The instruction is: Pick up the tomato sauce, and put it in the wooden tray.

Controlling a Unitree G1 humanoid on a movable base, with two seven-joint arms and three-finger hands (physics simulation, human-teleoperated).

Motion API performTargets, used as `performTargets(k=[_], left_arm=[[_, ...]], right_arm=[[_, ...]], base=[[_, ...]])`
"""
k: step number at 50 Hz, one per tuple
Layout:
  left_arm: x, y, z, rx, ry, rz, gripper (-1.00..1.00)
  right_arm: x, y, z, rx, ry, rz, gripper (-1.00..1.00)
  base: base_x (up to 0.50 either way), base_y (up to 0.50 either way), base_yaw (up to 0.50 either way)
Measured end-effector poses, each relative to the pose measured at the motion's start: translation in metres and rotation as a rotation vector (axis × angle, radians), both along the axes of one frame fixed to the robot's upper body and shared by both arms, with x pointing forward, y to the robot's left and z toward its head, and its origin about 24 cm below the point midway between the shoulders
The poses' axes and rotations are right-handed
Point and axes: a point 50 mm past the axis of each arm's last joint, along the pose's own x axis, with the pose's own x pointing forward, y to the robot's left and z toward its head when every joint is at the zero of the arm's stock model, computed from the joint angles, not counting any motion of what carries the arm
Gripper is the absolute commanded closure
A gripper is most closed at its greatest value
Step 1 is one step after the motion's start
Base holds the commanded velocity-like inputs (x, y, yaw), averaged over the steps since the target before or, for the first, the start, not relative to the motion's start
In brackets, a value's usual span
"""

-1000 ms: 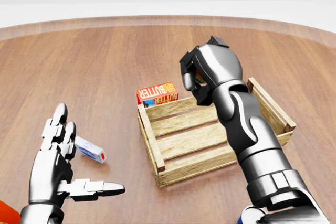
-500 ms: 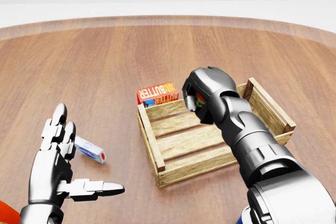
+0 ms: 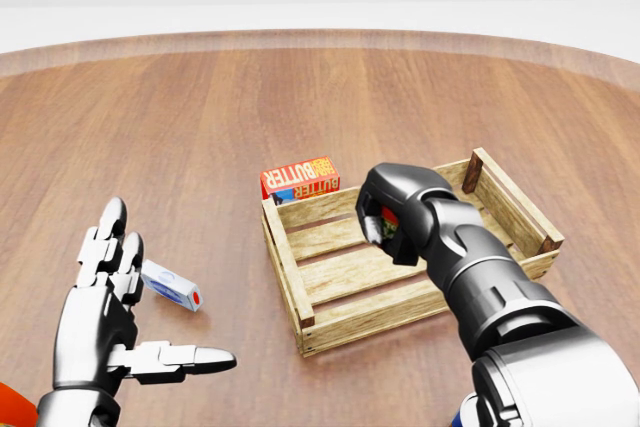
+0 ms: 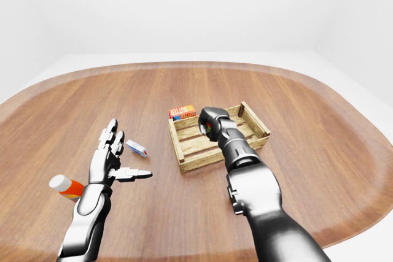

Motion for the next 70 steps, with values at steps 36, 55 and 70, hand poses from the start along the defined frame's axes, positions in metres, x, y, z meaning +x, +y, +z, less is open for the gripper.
performTargets(k=[36,55,70], left_arm=[[0.000,0.000,0.000,-0.001,0.000,0.000,-1.00],[-0.001,0.000,0.000,-0.001,0.000,0.001,-1.00],[-0.001,0.000,0.000,-0.001,0.001,0.002,-1.00]], right_arm=[[-0.008,-0.014,-0.018,-0.064,0.130,-0.036,1.00],[-0.010,-0.016,-0.022,-0.094,0.169,-0.035,1.00],[-0.011,-0.017,-0.024,-0.096,0.175,-0.039,1.00]], base=[[0.00,0.00,0.00],[0.00,0.00,0.00],[0.00,0.00,0.00]])
